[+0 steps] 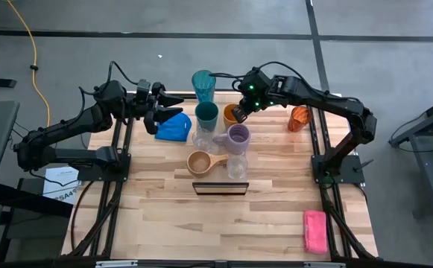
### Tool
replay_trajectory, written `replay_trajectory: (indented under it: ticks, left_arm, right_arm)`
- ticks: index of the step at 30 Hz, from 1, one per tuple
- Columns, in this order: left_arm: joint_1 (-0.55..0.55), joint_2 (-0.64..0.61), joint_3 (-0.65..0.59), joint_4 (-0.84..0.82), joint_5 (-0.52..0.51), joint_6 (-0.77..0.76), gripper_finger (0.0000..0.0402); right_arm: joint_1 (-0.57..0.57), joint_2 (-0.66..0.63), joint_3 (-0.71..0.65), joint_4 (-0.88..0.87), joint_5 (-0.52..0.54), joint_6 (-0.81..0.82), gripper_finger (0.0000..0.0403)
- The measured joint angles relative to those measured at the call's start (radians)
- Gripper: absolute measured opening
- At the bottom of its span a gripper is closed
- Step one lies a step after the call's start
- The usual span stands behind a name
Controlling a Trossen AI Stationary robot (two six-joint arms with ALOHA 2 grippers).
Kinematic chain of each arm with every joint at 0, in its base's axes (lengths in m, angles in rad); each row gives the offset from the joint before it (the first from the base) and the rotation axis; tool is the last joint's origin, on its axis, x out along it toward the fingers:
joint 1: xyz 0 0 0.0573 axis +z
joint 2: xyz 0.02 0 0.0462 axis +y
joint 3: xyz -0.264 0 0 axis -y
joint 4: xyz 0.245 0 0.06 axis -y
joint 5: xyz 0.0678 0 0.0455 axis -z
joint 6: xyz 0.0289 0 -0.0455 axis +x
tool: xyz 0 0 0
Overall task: Stack small to large cups/mugs on shelf
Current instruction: Adjust the yellow cup on the shelf, then put the orange cup on the shelf
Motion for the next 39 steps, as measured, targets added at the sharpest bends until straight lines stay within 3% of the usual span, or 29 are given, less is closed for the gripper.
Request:
replay_trajectory:
  ticks: [6,16,24,32,39]
  left_arm:
    - [0.000,0.000,0.000,0.000,0.000,0.000,0.0207]
    - [0.000,0.000,0.000,0.000,0.000,0.000,0.0207]
    - [0.000,0.000,0.000,0.000,0.000,0.001,0.0207]
    - [0.000,0.000,0.000,0.000,0.000,0.002,0.0207]
    - [0.000,0.000,0.000,0.000,0.025,0.003,0.0207]
  right_arm:
    - [0.000,0.000,0.000,0.000,0.000,0.000,0.0006]
    - [0.000,0.000,0.000,0.001,-0.002,0.000,0.0078]
    - [-0.002,-0.003,0.000,0.032,-0.003,-0.001,0.0083]
    - [-0.054,-0.084,0.000,0.033,-0.074,-0.012,0.0083]
    - [-0.055,-0.193,0.000,0.030,-0.094,-0.178,0.0083]
